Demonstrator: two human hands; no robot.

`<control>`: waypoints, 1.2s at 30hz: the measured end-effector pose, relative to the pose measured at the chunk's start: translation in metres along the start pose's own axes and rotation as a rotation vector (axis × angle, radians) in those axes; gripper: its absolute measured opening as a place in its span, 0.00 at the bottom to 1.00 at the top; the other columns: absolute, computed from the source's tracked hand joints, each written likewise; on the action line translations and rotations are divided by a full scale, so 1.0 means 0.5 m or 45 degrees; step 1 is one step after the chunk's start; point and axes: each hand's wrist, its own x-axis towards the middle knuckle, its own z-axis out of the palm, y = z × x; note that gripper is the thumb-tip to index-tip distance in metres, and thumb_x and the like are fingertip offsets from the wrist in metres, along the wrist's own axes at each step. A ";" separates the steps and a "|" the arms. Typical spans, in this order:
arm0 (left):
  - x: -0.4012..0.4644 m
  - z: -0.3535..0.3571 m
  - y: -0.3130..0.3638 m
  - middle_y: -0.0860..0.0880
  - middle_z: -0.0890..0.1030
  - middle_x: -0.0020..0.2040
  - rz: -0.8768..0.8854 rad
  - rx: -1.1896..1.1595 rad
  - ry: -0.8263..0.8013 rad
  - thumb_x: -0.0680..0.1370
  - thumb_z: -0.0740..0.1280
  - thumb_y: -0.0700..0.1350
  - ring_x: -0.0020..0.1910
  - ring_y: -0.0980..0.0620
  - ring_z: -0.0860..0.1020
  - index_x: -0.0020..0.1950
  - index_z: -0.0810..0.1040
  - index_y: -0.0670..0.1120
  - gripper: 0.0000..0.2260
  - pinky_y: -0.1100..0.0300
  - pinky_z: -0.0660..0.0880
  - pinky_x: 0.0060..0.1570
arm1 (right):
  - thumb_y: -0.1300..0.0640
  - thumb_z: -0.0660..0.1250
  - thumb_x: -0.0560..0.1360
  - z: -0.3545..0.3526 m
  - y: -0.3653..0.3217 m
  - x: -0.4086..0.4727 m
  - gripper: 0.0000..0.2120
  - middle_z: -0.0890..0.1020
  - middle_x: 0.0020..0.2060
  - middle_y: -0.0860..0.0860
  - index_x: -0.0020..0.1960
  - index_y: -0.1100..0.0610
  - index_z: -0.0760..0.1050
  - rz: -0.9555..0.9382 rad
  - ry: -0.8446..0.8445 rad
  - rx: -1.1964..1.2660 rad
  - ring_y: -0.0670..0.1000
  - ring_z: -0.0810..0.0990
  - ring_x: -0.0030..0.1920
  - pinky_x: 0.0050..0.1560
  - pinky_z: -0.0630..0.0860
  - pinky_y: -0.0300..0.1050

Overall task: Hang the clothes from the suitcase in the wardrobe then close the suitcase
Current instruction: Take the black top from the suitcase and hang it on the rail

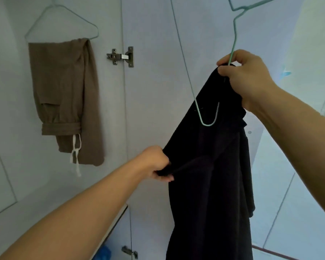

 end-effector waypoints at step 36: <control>0.001 -0.192 0.119 0.52 0.77 0.46 0.636 0.176 1.128 0.75 0.64 0.42 0.46 0.53 0.74 0.50 0.78 0.48 0.06 0.61 0.69 0.42 | 0.45 0.60 0.79 -0.006 0.069 -0.096 0.15 0.81 0.40 0.49 0.42 0.52 0.80 -0.019 -0.262 -0.314 0.47 0.76 0.40 0.44 0.71 0.39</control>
